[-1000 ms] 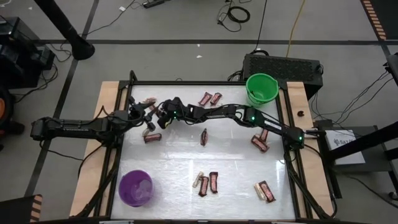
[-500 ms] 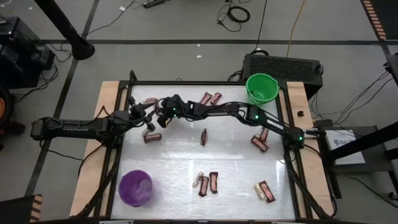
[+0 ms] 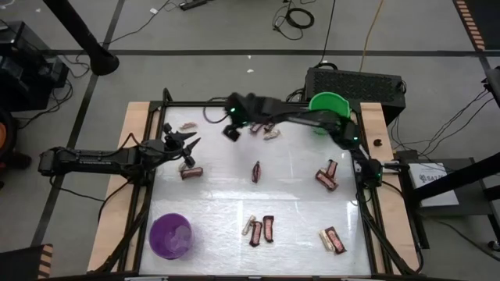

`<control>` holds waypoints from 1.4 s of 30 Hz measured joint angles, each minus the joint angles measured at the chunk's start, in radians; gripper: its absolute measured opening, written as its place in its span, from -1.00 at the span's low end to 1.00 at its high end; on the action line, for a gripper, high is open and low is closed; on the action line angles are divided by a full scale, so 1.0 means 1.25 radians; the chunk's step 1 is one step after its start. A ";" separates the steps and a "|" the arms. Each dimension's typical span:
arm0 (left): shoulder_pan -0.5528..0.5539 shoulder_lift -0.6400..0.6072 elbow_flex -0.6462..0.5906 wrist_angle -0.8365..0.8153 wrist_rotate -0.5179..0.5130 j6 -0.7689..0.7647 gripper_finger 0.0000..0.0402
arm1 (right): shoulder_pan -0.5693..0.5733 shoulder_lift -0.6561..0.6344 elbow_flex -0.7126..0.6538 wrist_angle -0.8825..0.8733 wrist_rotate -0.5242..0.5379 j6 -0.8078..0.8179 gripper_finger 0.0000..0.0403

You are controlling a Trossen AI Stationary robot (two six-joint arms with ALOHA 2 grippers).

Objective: Sort candy by brand, put in halloween buckets
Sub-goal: Put the brown candy bar into the green bucket

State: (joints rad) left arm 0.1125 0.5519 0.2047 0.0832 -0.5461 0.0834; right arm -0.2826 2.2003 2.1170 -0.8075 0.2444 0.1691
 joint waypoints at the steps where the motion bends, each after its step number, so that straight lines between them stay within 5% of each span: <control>1: 0.000 -0.001 0.000 0.000 0.004 -0.002 -0.36 | -0.007 -0.024 0.000 -0.060 0.000 0.009 -1.00; 6: 0.000 -0.001 0.000 0.002 0.034 -0.021 -0.36 | -0.043 -0.128 0.000 -0.381 0.041 0.062 -1.00; 11: 0.000 0.000 0.000 0.001 0.042 -0.021 -0.36 | -0.061 -0.185 -0.001 -0.614 0.175 0.158 -1.00; 17: 0.000 0.000 0.000 -0.011 0.043 -0.036 -0.36 | -0.116 -0.305 -0.111 -0.611 0.224 0.187 -1.00; 30: 0.000 0.003 0.000 0.000 0.045 -0.039 -0.36 | -0.298 -0.513 -0.543 -0.479 0.223 0.287 -1.00; 42: 0.000 0.003 0.000 0.011 0.044 -0.034 -0.36 | -0.297 -0.514 -0.570 -0.423 0.226 0.259 -0.77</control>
State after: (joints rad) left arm 0.1123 0.5556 0.2047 0.0975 -0.4911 0.0410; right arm -0.6541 1.5574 1.4047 -1.3359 0.5266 0.4926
